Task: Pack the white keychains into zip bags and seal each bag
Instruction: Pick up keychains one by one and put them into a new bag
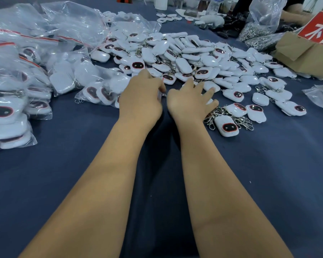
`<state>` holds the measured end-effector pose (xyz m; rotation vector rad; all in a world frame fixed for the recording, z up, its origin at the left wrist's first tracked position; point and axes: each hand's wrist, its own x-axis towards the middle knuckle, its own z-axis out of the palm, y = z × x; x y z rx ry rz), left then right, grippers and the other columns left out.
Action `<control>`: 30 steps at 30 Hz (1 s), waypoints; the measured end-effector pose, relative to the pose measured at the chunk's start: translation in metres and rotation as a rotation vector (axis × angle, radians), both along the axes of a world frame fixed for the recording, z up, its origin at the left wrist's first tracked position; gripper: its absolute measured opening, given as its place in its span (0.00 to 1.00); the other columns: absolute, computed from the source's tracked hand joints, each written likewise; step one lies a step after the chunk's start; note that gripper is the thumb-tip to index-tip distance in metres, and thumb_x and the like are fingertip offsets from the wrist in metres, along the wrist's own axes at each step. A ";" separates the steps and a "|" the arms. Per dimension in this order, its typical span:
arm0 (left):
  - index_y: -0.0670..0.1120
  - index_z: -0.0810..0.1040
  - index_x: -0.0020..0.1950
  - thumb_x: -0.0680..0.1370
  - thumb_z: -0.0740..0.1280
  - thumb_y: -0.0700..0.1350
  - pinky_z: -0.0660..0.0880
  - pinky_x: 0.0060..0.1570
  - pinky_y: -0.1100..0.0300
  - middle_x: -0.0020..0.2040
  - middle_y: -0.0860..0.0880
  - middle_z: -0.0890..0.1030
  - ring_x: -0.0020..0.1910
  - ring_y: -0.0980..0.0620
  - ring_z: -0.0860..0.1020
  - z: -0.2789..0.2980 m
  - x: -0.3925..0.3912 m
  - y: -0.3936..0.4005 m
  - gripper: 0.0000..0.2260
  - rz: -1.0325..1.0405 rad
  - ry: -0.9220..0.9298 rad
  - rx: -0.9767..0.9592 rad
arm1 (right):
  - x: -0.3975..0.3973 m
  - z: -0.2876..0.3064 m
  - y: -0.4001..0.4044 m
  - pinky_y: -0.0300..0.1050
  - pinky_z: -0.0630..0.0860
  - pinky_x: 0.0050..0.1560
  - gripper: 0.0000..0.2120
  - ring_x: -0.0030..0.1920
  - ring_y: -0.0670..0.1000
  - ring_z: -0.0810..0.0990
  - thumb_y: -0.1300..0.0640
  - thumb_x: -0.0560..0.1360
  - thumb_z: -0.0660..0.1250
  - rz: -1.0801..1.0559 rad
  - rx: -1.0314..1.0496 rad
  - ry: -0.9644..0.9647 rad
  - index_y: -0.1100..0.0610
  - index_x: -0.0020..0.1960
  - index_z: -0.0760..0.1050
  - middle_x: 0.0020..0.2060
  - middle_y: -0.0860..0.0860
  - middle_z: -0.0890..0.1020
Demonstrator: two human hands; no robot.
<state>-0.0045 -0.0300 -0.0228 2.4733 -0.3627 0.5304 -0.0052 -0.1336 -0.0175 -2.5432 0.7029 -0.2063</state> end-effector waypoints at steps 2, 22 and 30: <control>0.49 0.81 0.56 0.74 0.61 0.34 0.64 0.43 0.55 0.56 0.46 0.73 0.56 0.44 0.73 0.000 0.003 0.007 0.17 0.036 0.013 0.019 | -0.001 -0.001 -0.001 0.61 0.46 0.73 0.27 0.78 0.59 0.49 0.55 0.76 0.57 0.012 0.003 -0.055 0.53 0.75 0.61 0.76 0.54 0.62; 0.49 0.82 0.52 0.76 0.60 0.40 0.64 0.42 0.56 0.56 0.46 0.76 0.50 0.44 0.75 0.006 -0.002 0.003 0.12 0.146 0.006 -0.107 | 0.003 -0.002 0.000 0.58 0.57 0.66 0.19 0.68 0.58 0.62 0.41 0.78 0.62 -0.016 0.028 -0.109 0.52 0.62 0.73 0.64 0.54 0.71; 0.50 0.84 0.51 0.74 0.58 0.36 0.67 0.38 0.60 0.37 0.53 0.77 0.40 0.51 0.76 0.002 0.001 0.007 0.17 0.143 0.197 -0.388 | -0.001 0.001 0.009 0.46 0.52 0.48 0.15 0.51 0.50 0.70 0.57 0.72 0.69 0.065 0.103 -0.464 0.50 0.51 0.63 0.37 0.41 0.67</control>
